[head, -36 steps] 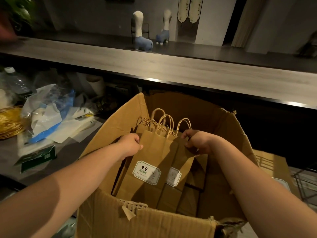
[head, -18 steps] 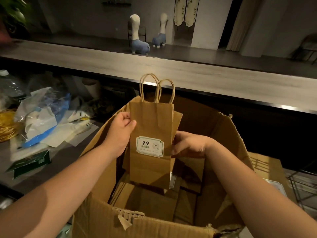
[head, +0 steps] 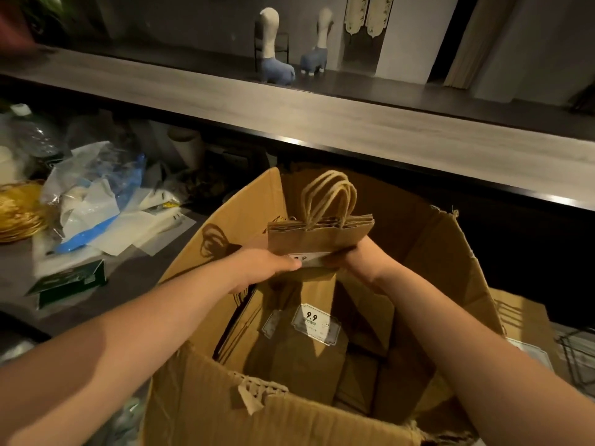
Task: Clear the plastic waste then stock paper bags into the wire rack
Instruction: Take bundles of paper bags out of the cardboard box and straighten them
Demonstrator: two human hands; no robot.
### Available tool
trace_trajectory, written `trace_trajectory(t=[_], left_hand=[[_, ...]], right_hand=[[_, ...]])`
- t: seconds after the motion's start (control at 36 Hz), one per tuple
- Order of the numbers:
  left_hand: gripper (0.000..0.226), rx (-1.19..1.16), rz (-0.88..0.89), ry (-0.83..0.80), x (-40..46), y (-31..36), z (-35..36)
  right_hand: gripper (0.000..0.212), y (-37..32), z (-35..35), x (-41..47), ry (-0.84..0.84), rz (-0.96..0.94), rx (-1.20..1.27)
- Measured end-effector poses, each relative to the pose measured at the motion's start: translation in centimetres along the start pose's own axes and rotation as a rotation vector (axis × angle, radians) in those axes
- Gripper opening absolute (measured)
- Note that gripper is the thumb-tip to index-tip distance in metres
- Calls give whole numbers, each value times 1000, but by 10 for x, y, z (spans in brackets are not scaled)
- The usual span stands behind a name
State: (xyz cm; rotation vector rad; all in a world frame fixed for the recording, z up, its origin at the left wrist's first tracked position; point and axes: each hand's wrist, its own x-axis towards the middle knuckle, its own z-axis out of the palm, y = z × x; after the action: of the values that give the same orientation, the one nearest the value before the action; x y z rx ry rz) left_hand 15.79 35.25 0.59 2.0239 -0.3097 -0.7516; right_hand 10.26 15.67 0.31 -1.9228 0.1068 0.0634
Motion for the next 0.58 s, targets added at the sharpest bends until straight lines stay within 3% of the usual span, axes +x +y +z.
trace_trajectory(t=[0.14, 0.22, 0.31, 0.36, 0.42, 0.47, 0.58], left_hand=[[16, 33, 153, 77, 0, 1, 0], [10, -96, 246, 209, 0, 5, -4], [15, -228, 339, 383, 0, 8, -13], [9, -186, 378, 504, -1, 10, -19], [4, -151, 378, 602, -2, 10, -24], [12, -177, 379, 636, -1, 10, -25], [15, -195, 383, 657, 1, 11, -27]], right_hand=[[33, 4, 2, 2, 28, 21, 11], [43, 12, 0, 10, 109, 165, 12], [57, 26, -1, 14, 128, 416, -266], [78, 37, -2, 8, 47, 605, -540], [92, 47, -1, -1, -54, 721, -657], [95, 55, 0, -7, -108, 728, -680], [85, 60, 9, -5, -15, 673, -546]])
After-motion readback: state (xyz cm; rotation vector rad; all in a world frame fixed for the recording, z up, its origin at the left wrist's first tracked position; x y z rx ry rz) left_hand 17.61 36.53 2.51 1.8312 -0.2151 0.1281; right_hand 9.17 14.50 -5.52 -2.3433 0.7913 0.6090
